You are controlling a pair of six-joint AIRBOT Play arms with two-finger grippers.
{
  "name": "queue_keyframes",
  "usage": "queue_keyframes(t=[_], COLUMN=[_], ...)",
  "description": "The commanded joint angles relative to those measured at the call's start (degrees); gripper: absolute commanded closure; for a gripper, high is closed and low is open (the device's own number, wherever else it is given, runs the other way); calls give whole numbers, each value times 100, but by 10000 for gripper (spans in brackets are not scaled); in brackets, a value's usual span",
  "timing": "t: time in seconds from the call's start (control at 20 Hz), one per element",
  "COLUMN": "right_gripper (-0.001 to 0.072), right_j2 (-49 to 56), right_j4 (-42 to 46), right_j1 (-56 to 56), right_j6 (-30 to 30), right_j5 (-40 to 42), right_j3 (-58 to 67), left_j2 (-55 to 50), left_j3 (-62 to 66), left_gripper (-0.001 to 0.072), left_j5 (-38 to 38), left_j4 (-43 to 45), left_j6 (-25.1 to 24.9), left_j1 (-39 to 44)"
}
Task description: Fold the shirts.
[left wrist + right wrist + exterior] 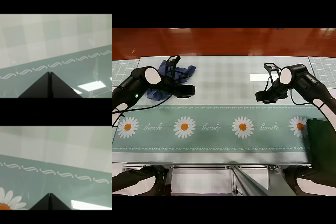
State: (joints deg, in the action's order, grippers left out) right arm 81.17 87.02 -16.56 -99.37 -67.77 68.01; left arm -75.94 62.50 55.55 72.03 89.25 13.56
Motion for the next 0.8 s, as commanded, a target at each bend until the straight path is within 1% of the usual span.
queue_keyframes(t=[0.0,0.75], right_gripper=[688,688], right_j2=[2,2], right_j4=[0,-2], right_j1=[-4,-4], right_j6=[0,-2], right_j5=[0,46], right_j3=[2,2], left_j2=[0,0], left_j3=[7,7], left_gripper=[679,679], left_j5=[-2,-2], left_j4=[0,0], left_j6=[0,0], left_j1=[2,4])
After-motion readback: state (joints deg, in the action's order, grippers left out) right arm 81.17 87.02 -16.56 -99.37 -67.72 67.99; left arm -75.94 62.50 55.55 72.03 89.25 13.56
